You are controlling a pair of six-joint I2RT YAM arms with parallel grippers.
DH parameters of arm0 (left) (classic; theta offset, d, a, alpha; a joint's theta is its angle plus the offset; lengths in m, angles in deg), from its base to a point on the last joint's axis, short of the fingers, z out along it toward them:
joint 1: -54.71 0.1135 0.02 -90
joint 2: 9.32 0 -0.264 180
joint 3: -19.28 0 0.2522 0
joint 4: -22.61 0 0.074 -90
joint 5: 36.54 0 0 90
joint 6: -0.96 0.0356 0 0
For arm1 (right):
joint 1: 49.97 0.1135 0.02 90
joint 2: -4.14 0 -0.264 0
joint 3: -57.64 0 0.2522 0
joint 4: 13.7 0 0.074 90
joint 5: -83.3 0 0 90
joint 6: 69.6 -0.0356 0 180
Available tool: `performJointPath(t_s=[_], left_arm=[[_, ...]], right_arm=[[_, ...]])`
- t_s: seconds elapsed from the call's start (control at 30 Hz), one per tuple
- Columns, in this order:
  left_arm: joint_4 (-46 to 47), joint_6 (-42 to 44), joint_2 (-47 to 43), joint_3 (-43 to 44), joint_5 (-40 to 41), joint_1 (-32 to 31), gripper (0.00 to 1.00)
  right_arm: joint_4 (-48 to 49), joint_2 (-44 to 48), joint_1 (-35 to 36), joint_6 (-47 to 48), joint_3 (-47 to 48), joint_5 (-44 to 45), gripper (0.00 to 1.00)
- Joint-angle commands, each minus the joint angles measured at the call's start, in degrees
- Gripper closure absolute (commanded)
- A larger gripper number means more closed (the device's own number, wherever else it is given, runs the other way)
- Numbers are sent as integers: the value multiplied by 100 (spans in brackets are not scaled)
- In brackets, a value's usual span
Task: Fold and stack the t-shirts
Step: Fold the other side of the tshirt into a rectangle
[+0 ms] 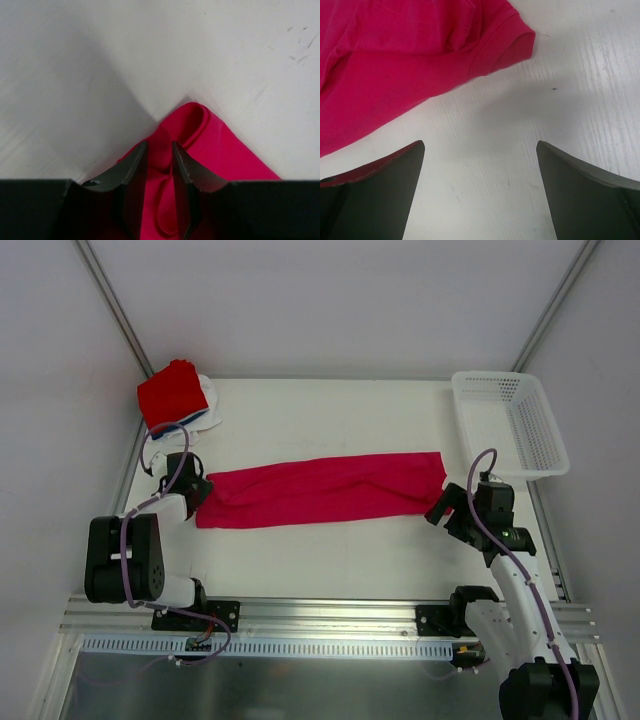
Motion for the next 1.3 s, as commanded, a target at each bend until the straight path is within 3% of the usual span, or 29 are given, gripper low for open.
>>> performJointPath(t_s=[0.0,0.33,0.67,0.8,1.03,1.27], left_arm=[[-112,-167,219,353,109,19,74],[301,-26,641,617,-349,19,73],[274,70,843,950,-235,19,73],[362,176,1071,1223,-112,45,73],[915,536,1590,2084,-707,212,72],[1004,396,161,1918,-815,239,69]], right_arm=[[156,-83,-29,52,160,73,1],[288,-303,-29,43,186,108,1],[402,-505,-21,61,213,117,0],[446,-601,-21,70,239,135,1],[376,-725,6,113,318,143,1],[236,-382,14,70,274,161,0]])
